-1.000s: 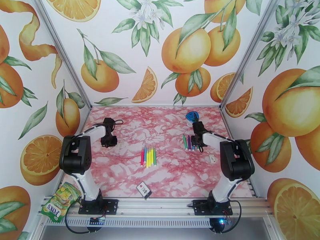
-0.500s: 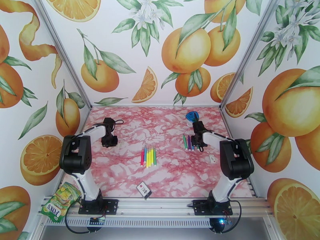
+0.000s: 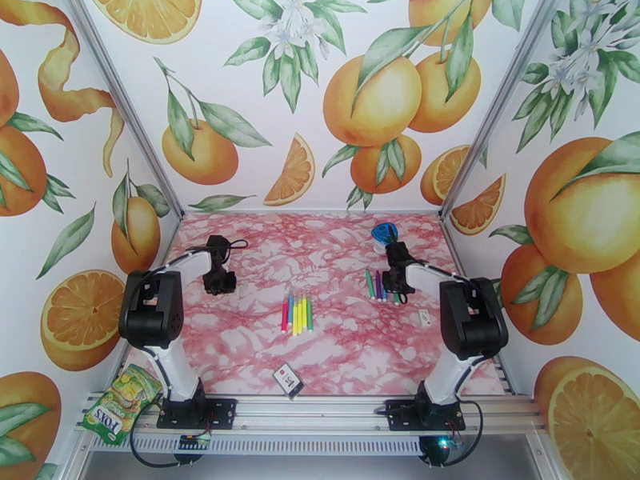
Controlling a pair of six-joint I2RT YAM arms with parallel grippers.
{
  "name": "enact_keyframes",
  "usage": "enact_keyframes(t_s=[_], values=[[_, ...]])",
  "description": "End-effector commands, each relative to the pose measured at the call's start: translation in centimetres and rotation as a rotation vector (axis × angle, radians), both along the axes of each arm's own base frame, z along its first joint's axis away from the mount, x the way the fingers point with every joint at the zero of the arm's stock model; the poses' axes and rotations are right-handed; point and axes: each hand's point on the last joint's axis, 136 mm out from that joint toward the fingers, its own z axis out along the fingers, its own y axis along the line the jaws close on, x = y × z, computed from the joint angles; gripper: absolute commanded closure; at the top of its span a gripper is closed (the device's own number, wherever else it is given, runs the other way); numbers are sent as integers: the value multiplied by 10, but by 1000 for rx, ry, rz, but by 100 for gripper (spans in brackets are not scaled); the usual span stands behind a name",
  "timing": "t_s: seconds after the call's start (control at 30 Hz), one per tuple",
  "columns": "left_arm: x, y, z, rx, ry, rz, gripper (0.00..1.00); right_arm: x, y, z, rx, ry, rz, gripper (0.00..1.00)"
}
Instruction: Open the pen caps
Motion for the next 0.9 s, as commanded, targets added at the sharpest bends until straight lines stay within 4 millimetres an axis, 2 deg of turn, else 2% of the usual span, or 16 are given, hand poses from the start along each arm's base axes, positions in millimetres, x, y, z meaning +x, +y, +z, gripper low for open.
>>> enact_keyframes(t_s=[0.0, 0.2, 0.37, 0.57, 0.73, 0.87], values=[[3, -2, 10, -23, -14, 1, 81, 0, 2, 13, 26, -10, -6, 72], [5, -3, 25, -33, -44, 0, 78, 1, 10, 43, 62, -82, 19, 67], [4, 0, 33, -16, -50, 8, 77, -1, 35, 62, 122, -103, 97, 67], [5, -1, 49, -20, -89, 5, 74, -10, 100, 78, 192, -102, 282, 64], [9, -18, 70, -82, -149, -31, 67, -21, 160, 87, 285, -105, 417, 62], [8, -20, 78, -82, -161, -43, 66, -28, 192, 91, 330, -100, 485, 61]])
